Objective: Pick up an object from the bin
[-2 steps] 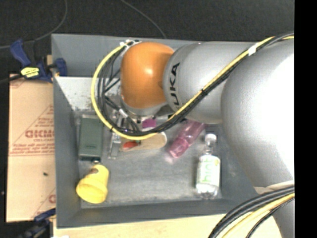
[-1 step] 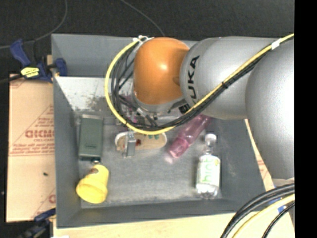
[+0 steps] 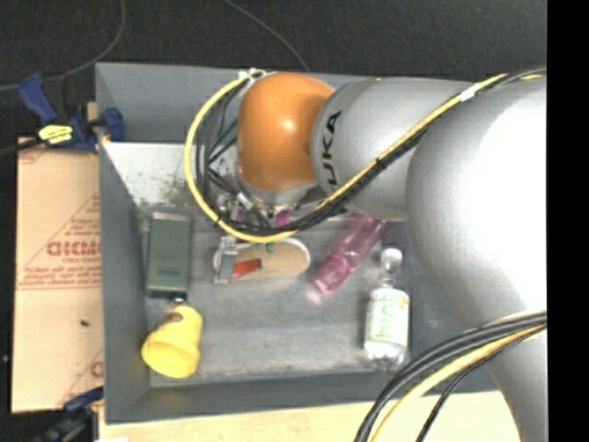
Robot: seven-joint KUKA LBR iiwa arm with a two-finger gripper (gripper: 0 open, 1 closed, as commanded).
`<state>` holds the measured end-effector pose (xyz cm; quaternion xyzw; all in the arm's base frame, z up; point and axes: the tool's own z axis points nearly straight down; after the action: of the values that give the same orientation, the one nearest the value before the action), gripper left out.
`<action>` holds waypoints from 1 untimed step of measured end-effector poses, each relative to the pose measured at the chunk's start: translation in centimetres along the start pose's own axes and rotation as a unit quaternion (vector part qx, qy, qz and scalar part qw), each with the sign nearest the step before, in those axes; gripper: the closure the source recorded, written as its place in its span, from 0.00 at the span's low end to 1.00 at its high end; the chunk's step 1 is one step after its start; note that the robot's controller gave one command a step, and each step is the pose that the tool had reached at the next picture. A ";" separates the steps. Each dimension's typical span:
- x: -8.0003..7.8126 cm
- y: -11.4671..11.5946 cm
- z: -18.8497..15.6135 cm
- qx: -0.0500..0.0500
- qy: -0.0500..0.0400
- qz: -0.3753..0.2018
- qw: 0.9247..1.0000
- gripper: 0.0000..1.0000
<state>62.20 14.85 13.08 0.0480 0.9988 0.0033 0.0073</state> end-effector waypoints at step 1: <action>0.1 -3.6 1.6 0.001 0.001 0.006 1.000 0.00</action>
Offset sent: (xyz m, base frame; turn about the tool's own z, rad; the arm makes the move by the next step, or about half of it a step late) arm 0.0150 -0.0638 -0.0608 0.0798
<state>61.76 11.24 11.46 0.0542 0.9985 0.0019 0.0062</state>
